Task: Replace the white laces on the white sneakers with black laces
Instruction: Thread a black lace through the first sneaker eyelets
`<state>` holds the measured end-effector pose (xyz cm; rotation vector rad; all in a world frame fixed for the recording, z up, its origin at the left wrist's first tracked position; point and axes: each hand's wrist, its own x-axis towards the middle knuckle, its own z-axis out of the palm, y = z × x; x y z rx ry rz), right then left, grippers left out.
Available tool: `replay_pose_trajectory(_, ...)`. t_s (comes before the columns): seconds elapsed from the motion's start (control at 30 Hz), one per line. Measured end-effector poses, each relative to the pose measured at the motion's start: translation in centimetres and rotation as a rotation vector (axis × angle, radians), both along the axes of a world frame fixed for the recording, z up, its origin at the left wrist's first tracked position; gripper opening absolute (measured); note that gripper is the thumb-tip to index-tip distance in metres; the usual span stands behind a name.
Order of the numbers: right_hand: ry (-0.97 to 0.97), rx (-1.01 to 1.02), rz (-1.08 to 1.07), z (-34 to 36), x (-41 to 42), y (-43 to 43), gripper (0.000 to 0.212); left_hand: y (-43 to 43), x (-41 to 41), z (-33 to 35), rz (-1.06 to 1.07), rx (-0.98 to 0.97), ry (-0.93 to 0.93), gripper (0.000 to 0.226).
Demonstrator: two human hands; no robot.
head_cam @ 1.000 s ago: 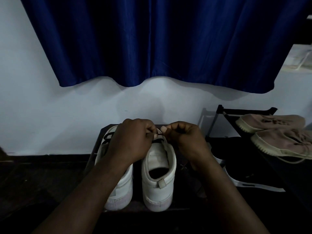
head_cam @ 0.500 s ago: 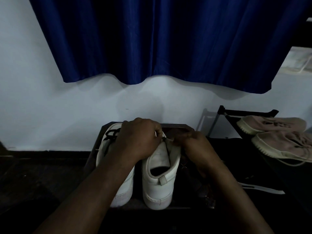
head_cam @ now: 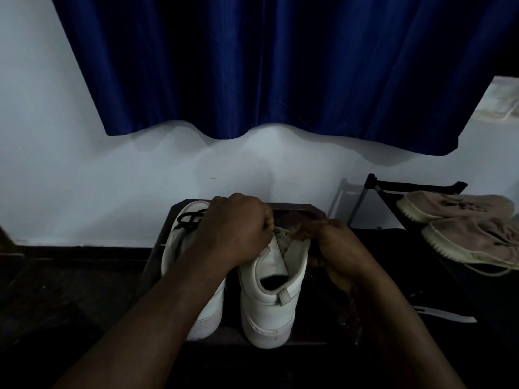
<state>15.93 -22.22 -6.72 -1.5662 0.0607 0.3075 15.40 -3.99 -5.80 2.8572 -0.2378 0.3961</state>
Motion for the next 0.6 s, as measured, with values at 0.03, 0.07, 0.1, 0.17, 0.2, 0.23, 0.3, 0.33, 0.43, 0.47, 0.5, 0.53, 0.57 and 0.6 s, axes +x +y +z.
replay_pose_trajectory(0.03,-0.001,-0.001,-0.001,0.0,-0.1,0.0,0.025,0.0,0.0,0.0,0.002,-0.001,0.001,0.013)
replay_pose_trajectory(0.07,-0.005,-0.001,0.000,0.0,-0.1,0.1,0.026,-0.1,-0.1,0.0,0.004,-0.002,0.002,0.014)
replay_pose_trajectory(0.1,-0.011,-0.004,0.000,0.0,-0.1,0.1,0.027,-0.1,-0.1,0.0,0.007,-0.006,0.003,0.014)
replay_pose_trajectory(0.17,-0.023,-0.011,0.000,0.0,-0.2,0.1,0.030,-0.1,-0.2,0.0,0.008,-0.024,0.007,0.015)
replay_pose_trajectory(0.2,-0.030,-0.010,-0.002,0.0,-0.3,0.2,0.030,-0.1,-0.1,0.0,0.009,-0.025,0.005,0.015)
replay_pose_trajectory(0.23,-0.038,-0.014,-0.003,0.0,-0.3,0.2,0.029,-0.1,-0.1,-0.1,0.012,-0.015,0.001,0.016)
replay_pose_trajectory(0.3,-0.048,-0.027,-0.002,0.0,-0.3,0.3,0.023,-0.2,-0.1,-0.3,0.020,0.027,-0.004,0.018)
replay_pose_trajectory(0.33,-0.055,-0.033,-0.001,0.0,-0.4,0.3,0.022,-0.3,0.0,-0.4,0.024,0.050,-0.001,0.019)
replay_pose_trajectory(0.43,-0.068,-0.025,0.005,-0.2,-0.5,0.4,0.020,-0.4,0.2,-0.6,0.037,0.093,0.003,0.018)
replay_pose_trajectory(0.47,-0.067,-0.007,0.008,-0.3,-0.4,0.5,0.020,-0.4,0.2,-0.7,0.040,0.100,0.005,0.018)
replay_pose_trajectory(0.5,-0.063,0.013,0.008,-0.4,-0.3,0.5,0.023,-0.4,0.2,-0.7,0.040,0.103,0.012,0.017)
replay_pose_trajectory(0.53,-0.055,0.029,0.005,-0.6,-0.2,0.5,0.027,-0.4,0.2,-0.6,0.039,0.100,0.018,0.016)
replay_pose_trajectory(0.57,-0.046,0.031,-0.001,-0.9,0.0,0.5,0.029,-0.4,0.1,-0.5,0.039,0.094,0.024,0.013)
replay_pose_trajectory(0.6,-0.040,0.017,-0.003,-1.1,0.2,0.5,0.025,-0.4,0.0,-0.4,0.041,0.087,0.025,0.011)
